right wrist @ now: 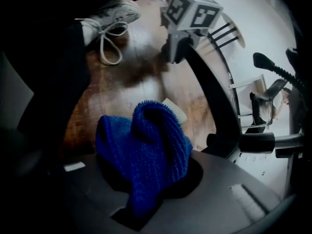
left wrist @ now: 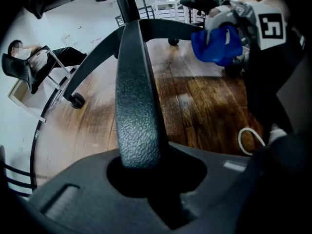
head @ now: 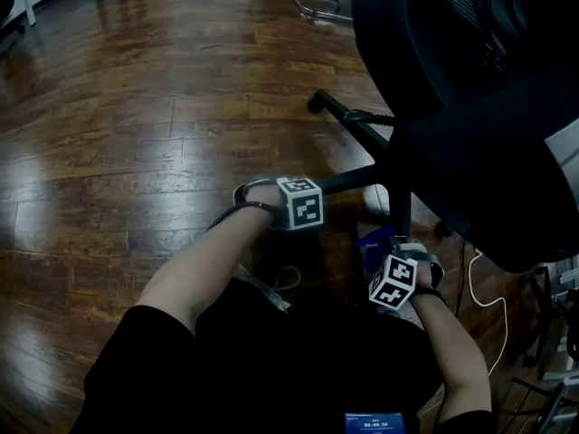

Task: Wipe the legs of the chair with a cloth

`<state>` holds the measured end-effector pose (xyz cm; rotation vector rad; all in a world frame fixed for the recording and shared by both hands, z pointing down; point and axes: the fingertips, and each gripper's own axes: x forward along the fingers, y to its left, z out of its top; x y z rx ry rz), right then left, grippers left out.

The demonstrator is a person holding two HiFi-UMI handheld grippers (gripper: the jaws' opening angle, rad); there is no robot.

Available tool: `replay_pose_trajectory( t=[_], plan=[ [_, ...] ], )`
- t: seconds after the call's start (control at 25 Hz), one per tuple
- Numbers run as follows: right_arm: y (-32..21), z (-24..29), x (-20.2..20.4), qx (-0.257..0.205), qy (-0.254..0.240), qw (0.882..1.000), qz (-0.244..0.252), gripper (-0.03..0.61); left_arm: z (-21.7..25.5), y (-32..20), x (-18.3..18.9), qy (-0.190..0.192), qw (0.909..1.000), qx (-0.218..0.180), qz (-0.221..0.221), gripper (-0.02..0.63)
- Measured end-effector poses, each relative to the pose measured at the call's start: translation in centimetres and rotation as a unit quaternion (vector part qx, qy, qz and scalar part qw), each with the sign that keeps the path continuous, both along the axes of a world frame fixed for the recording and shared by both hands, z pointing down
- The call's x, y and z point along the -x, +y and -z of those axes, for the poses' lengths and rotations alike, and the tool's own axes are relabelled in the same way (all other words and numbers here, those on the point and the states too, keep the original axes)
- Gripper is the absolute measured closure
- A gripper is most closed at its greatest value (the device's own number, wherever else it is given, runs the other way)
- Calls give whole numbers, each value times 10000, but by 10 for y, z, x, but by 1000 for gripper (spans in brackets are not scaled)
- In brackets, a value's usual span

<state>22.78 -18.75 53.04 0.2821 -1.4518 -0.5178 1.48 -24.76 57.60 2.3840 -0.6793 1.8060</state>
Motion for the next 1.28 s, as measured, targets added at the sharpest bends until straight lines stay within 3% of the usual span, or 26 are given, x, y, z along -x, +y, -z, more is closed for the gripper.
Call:
replay_pose_trajectory(
  t=[0.24,0.36,0.52,0.96,1.08,1.28],
  plan=[
    [-110,33,35,-1033,-396,9935,-254,500,1,1,-2,-25,10000,35,-34,551],
    [-128,39,43,-1186,-433,9911,-429,499,2,0,0,-14,10000,-9,-45,551],
    [-103,31,36,-887,-174,9954,-311,500,0,-1,-1,-4,10000,-10,-28,551],
    [66,-16,-15,619,289,9977,26,499,-1,0,2,33,10000,-18,2,551],
    [62,-17,-18,583,218,9981,-4,499,0,-1,1,47,10000,-27,-3,551],
    [-9,2,3,-75,-122,9998,-134,499,-1,0,0,-7,10000,13,-21,551]
  ],
)
